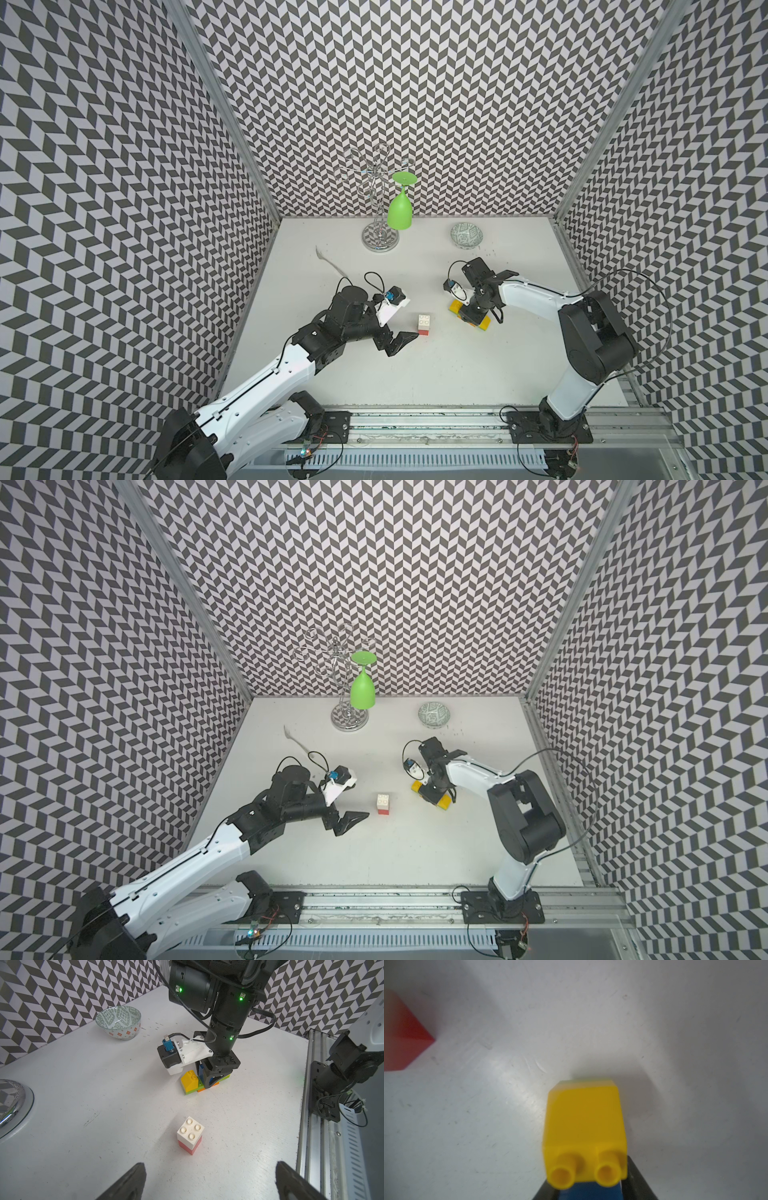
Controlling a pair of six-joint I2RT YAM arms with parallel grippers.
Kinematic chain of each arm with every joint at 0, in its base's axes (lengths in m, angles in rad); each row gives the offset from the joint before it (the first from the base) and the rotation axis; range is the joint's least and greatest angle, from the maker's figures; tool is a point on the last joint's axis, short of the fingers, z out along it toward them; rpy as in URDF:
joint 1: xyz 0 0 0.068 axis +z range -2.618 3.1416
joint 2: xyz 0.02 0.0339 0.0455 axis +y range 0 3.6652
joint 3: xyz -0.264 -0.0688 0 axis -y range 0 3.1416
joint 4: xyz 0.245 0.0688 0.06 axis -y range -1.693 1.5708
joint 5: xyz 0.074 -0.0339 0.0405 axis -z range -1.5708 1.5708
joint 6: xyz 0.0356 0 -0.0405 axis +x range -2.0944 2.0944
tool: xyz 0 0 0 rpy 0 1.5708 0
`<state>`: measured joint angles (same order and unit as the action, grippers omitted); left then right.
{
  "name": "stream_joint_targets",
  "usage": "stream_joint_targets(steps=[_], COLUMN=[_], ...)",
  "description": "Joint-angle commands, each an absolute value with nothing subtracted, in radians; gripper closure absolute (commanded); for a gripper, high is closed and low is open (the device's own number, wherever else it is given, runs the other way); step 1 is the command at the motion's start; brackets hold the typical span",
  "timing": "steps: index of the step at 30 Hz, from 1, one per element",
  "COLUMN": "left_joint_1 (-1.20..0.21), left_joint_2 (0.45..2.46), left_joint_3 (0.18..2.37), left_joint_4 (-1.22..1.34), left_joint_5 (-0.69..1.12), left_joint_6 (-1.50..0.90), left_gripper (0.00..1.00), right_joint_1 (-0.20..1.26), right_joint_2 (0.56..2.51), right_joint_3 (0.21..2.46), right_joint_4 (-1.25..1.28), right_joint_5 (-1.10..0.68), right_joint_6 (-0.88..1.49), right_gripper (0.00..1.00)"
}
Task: Assemble a fork with lego
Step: Pick up the lego brick from the center of the board.
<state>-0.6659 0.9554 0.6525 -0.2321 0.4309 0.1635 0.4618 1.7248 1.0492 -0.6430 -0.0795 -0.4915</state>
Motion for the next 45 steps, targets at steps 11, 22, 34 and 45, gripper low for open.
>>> stream_joint_targets(steps=[11, 22, 34, 45], left_joint_1=[-0.669, -0.669, -0.669, -0.632], left_joint_2=[0.948, 0.945, 0.934, 0.853], left_joint_3=[0.647, 0.646, 0.65, 0.692], left_joint_4=[-0.218, -0.218, -0.216, -0.204], left_joint_5=[0.426, 0.424, 0.41, 0.37], left_joint_6=[0.16, 0.16, 0.155, 0.078], left_gripper=[0.01, 0.02, 0.02, 0.02], right_joint_1=[0.466, 0.468, 0.479, 0.53], right_joint_2=[1.702, 1.732, 1.731, 1.629], right_joint_3=[1.04, 1.051, 1.065, 1.178], right_joint_4=[-0.624, -0.63, -0.636, -0.72], right_joint_5=[-0.101, -0.098, -0.107, -0.12], right_joint_6=[-0.481, -0.476, -0.477, -0.493], right_gripper=[0.55, 0.57, 0.72, 1.0])
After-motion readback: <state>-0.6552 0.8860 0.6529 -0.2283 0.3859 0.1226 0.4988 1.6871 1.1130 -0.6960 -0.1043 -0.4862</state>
